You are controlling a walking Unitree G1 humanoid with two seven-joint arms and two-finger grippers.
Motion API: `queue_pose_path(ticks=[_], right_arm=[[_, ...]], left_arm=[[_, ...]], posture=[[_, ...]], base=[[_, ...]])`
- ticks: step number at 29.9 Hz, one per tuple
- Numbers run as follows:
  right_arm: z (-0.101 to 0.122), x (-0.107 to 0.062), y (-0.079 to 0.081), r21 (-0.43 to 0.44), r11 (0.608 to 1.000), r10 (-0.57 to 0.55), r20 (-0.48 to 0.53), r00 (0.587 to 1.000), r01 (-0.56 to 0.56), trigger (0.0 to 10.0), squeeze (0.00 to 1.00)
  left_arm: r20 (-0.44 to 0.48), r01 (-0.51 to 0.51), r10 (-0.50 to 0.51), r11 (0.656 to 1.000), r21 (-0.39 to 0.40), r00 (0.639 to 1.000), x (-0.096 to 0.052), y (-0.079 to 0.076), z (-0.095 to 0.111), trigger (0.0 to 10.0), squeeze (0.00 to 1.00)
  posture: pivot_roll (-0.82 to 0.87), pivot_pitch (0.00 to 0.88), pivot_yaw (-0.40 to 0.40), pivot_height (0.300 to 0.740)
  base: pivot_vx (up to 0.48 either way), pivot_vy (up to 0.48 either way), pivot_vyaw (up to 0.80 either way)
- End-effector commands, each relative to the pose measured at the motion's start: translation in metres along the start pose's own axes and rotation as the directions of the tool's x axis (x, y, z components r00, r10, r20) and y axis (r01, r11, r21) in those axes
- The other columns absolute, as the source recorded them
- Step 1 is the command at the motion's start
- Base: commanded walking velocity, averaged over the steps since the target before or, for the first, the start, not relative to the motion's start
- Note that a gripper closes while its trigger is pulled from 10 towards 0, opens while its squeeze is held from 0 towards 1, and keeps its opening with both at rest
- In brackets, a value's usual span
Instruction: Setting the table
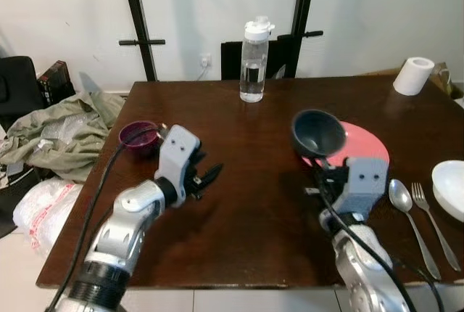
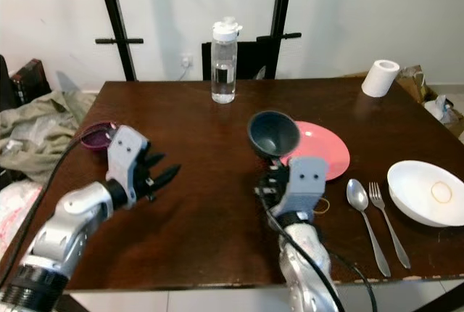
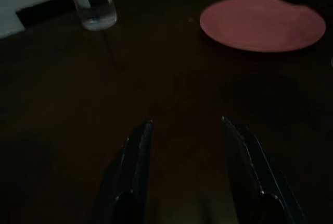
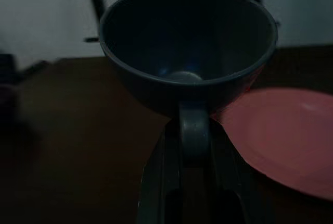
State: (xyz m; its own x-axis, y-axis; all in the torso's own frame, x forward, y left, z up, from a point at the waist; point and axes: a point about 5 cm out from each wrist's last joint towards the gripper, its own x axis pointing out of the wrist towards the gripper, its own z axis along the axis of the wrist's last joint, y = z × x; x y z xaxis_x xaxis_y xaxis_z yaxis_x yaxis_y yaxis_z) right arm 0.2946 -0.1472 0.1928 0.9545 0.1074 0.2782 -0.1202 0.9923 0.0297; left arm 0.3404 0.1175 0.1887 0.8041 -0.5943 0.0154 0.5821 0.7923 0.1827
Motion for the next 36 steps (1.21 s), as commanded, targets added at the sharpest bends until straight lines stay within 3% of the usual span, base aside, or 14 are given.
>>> queue_pose_path(ticks=[1, 5, 11, 22, 36], right_arm=[[0.002, -0.003, 0.007, -0.004, 1.0, 0.022, 0.007, 1.0, -0.022, 10.0, 0.0], [0.0, -0.004, 0.01, 0.007, 1.0, 0.021, 0.0, 1.0, -0.021, 10.0, 0.0], [-0.011, -0.006, 0.013, 0.097, 0.995, -0.019, -0.055, 0.998, 0.024, 10.0, 0.0], [-0.012, -0.006, 0.01, 0.117, 0.992, -0.033, -0.073, 0.997, 0.042, 10.0, 0.0], [-0.015, -0.006, 0.011, 0.113, 0.993, -0.021, -0.089, 0.996, 0.031, 10.0, 0.0]], left_arm=[[-0.015, -0.037, 0.037, 0.999, -0.008, 0.999, -0.007, -0.001, -0.004, 10.0, 0.0], [-0.01, -0.084, 0.084, 0.996, -0.025, 0.996, -0.012, -0.001, -0.006, 10.0, 0.0], [-0.03, -0.249, 0.247, 0.963, -0.103, 0.969, -0.02, 0.001, -0.016, 10.0, 0.0], [-0.027, -0.292, 0.291, 0.947, -0.132, 0.956, -0.019, -0.003, -0.015, 10.0, 0.0], [-0.029, -0.299, 0.298, 0.944, -0.138, 0.954, -0.019, -0.006, -0.015, 10.0, 0.0]], posture=[[0.06, 0.102, 0.114, 0.74], [0.06, 0.104, 0.112, 0.74], [0.06, 0.106, 0.098, 0.74], [0.05, 0.106, 0.091, 0.74], [0.05, 0.103, 0.09, 0.74]], base=[[0.0, 0.0, 0.0], [0.0, 0.0, 0.0], [0.0, 0.0, 0.0], [0.0, 0.0, 0.0], [-0.312, 0.0, 0.0]])
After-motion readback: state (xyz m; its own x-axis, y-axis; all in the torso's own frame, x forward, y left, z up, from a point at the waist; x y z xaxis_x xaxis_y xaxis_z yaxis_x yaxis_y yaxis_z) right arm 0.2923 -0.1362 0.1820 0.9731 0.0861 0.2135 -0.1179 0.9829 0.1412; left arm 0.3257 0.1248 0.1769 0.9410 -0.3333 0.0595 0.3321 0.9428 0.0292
